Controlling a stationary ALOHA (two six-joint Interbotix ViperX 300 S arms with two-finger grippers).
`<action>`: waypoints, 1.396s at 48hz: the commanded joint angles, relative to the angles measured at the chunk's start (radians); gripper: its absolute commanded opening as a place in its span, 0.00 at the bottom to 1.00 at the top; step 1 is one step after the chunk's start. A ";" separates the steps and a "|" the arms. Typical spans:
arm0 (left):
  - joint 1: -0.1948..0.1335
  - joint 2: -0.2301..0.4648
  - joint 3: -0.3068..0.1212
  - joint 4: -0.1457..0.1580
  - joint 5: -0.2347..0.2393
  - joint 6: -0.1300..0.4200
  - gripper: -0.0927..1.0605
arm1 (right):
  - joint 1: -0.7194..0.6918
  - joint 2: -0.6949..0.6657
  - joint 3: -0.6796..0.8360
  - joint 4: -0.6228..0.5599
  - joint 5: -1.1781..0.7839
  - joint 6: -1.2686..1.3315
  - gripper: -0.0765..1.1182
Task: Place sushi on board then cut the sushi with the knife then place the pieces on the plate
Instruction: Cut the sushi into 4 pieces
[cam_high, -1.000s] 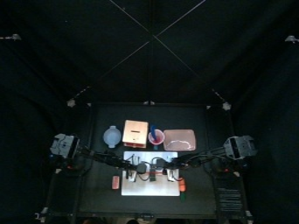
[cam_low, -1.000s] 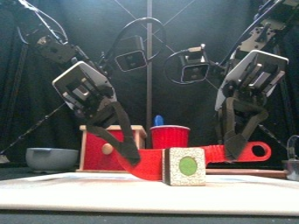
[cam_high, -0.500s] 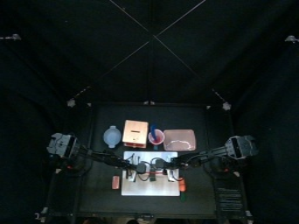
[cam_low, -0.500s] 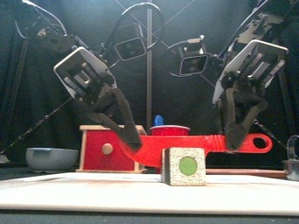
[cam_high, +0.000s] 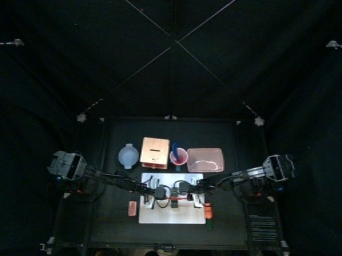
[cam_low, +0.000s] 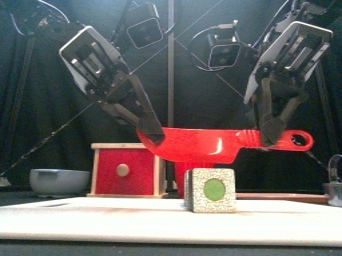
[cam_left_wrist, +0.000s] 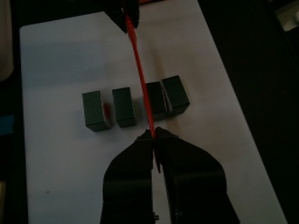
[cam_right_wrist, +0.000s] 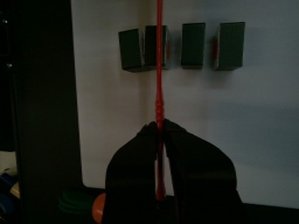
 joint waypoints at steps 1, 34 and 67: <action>-0.020 -0.018 -0.025 -0.002 -0.005 -0.002 0.41 | 0.018 -0.031 -0.017 0.017 -0.003 -0.005 0.36; -0.035 0.049 -0.040 -0.040 -0.011 0.000 0.41 | 0.035 0.020 -0.012 0.043 -0.028 -0.003 0.36; -0.040 0.117 -0.048 -0.081 -0.014 0.000 0.41 | 0.078 0.123 -0.035 0.067 -0.049 -0.005 0.36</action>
